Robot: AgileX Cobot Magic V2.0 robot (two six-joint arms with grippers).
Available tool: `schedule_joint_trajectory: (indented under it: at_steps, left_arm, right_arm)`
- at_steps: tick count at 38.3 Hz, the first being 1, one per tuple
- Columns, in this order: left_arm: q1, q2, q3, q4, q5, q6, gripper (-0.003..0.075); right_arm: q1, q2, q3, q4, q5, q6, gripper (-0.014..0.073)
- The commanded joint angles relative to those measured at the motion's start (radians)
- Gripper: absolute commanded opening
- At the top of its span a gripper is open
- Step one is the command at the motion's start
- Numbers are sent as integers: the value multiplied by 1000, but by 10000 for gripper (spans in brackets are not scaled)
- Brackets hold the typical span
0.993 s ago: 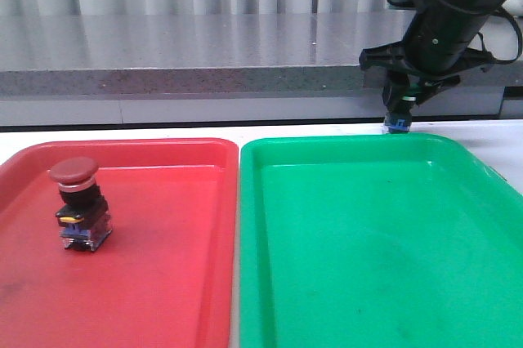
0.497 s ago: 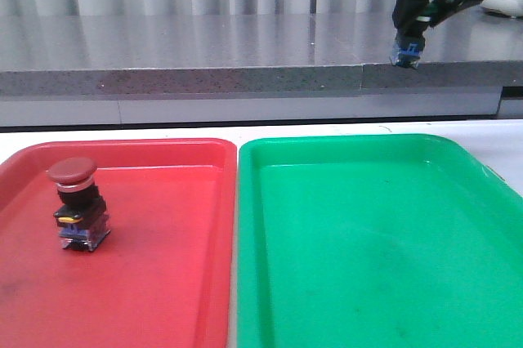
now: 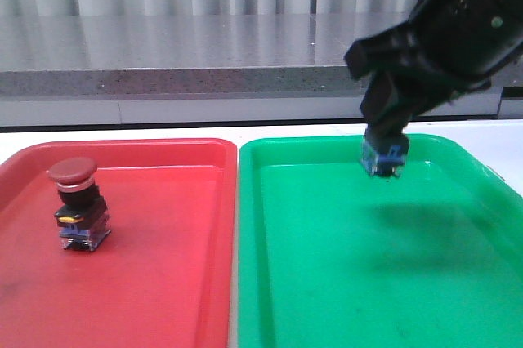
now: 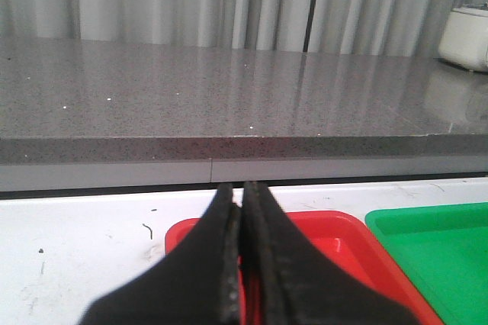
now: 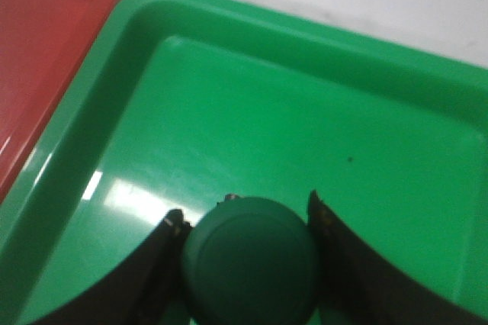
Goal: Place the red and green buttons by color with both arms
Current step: 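Carry the green button into the green tray and lower it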
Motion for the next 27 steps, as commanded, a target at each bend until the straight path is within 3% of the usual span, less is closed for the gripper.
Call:
schedule_joint_trajectory:
  at_steps: [1,12,27]
  left_arm:
    - [-6,11,-25,-11,-78,-7,-20]
    - [-6,11,-25,-11,-78,-7,-20]
    - [-6,11,-25,-11,-78,-7,-20]
  right_arm:
    - [20,-13,12,1,-120,-14,213]
    - [20,22,18,-17,-103,-14,228]
    - [20,47,18,-17,-52,-14,476]
